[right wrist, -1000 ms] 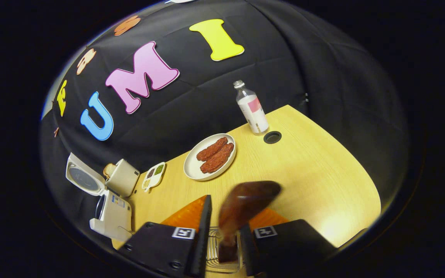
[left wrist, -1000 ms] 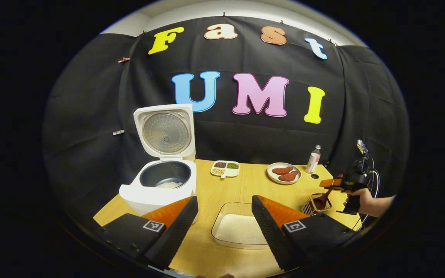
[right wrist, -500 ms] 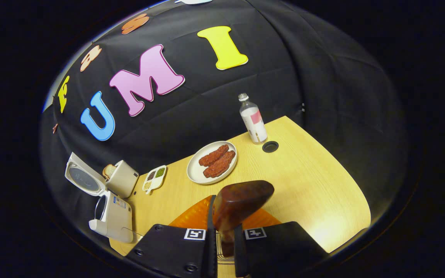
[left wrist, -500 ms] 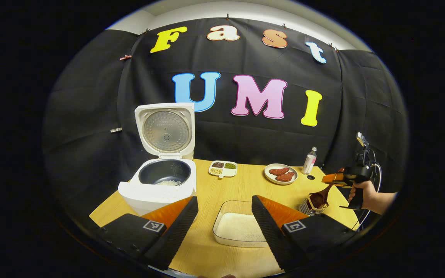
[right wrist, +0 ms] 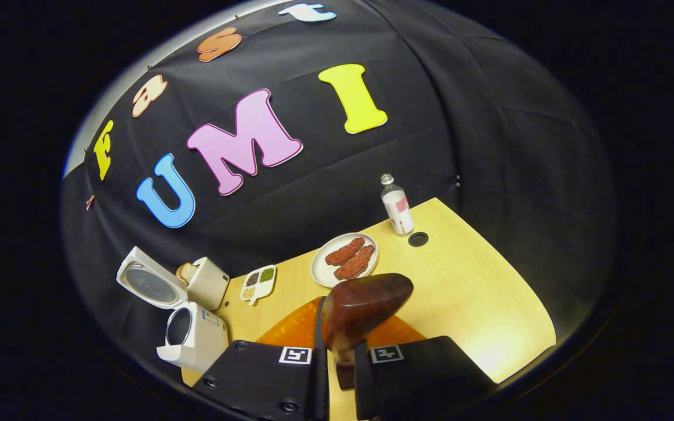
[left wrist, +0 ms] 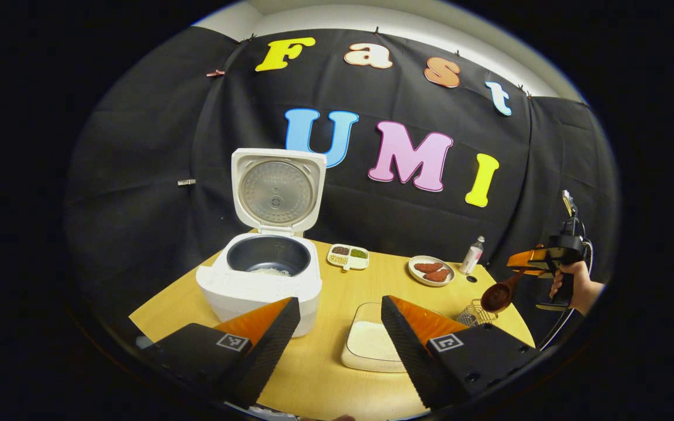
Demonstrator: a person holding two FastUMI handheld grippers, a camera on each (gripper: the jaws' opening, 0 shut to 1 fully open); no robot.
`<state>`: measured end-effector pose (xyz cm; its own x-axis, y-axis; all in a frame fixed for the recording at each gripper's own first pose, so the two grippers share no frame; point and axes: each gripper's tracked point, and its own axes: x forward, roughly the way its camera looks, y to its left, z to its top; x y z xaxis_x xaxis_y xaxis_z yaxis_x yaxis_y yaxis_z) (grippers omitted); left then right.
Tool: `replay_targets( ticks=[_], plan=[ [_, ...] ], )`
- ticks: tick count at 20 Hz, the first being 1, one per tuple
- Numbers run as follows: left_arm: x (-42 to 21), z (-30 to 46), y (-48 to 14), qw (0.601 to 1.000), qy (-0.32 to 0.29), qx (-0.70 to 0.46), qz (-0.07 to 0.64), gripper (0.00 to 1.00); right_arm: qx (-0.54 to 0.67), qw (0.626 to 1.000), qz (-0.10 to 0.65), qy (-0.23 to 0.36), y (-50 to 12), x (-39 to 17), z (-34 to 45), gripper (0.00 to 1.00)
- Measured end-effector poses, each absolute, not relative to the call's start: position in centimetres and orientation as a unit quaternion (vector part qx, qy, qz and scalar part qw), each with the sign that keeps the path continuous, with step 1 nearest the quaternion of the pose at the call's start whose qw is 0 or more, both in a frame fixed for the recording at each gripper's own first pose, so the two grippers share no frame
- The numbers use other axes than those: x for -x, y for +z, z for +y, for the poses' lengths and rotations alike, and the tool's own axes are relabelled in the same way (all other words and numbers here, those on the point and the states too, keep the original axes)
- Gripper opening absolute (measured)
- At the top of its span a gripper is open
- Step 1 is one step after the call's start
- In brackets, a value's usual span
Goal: Close the left gripper, press the button to open the rice cooker; take a wooden spoon from the chopstick holder with the right hand, scoop a spoonful of rice and pour it into the rice cooker, then put the wooden spoon back into the chopstick holder.
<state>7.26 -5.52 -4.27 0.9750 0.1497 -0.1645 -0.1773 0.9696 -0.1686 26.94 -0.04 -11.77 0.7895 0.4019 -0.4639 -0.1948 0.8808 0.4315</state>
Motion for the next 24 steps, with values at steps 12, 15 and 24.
replay_targets(
  ticks=[12,15,24],
  plan=[
    [-4.2,0.2,-4.2,0.994,0.058,0.060,0.070,0.96,-0.184,0.928,0.262,0.191,-12.2,-19.7,11.4,0.22],
    [-4.6,0.0,-4.9,0.994,0.033,0.072,0.072,0.96,-0.153,0.932,0.270,0.188,-16.2,-18.2,13.6,0.22],
    [-4.5,1.3,-9.8,0.991,0.024,0.071,0.111,0.96,-0.075,0.955,0.251,0.135,-22.4,-18.7,15.2,0.22]
  ],
)
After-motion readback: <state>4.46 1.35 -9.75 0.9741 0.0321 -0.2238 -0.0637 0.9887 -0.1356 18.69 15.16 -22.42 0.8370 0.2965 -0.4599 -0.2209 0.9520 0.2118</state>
